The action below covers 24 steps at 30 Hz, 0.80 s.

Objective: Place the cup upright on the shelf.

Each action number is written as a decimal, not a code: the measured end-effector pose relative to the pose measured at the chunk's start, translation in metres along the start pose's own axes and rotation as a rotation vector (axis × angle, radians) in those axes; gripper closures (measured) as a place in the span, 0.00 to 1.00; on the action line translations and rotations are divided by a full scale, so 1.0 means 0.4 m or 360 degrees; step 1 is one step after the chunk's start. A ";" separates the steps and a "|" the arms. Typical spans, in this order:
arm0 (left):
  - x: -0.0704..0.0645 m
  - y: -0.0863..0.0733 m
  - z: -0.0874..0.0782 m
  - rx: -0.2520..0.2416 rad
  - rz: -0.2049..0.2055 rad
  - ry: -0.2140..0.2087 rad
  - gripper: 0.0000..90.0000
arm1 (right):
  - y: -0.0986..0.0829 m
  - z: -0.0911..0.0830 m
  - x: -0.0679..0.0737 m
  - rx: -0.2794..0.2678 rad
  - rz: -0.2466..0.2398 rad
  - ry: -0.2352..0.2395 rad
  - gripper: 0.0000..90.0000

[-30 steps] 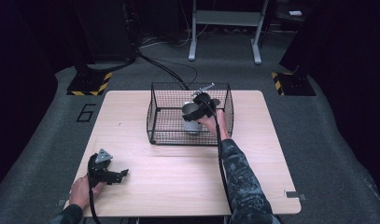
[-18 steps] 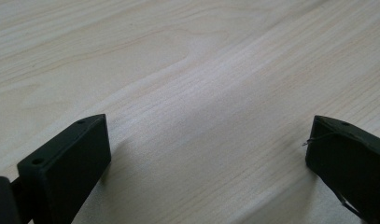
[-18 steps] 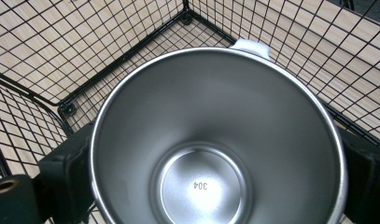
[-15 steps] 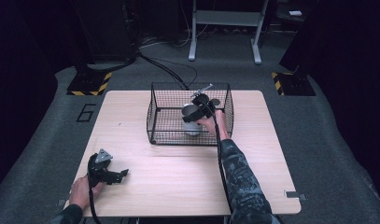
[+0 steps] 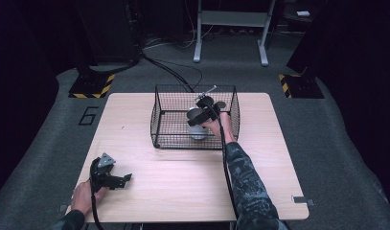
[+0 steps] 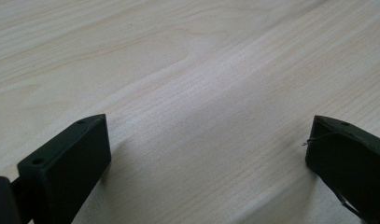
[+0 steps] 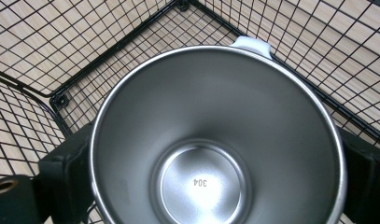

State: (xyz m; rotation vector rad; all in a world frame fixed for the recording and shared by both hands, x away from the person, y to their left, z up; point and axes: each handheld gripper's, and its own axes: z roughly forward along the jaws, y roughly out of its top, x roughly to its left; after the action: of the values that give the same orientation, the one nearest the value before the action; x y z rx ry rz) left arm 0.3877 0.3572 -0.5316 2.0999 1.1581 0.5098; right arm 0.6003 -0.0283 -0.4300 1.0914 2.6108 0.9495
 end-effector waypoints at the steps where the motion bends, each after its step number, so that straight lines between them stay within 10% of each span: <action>1: 0.000 0.000 0.000 0.0001 -0.0001 0.0000 0.00 | 0.001 -0.001 0.001 0.0009 0.0013 0.0001 0.07; 24: 0.000 0.000 0.000 0.0000 0.0000 0.0000 0.00 | -0.012 -0.052 0.022 -0.0015 0.0022 -0.0047 0.00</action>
State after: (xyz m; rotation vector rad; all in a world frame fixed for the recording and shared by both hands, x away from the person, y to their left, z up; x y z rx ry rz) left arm 0.3877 0.3572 -0.5316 2.1001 1.1580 0.5095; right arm 0.5835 -0.0350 -0.4157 1.1137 2.5761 0.9403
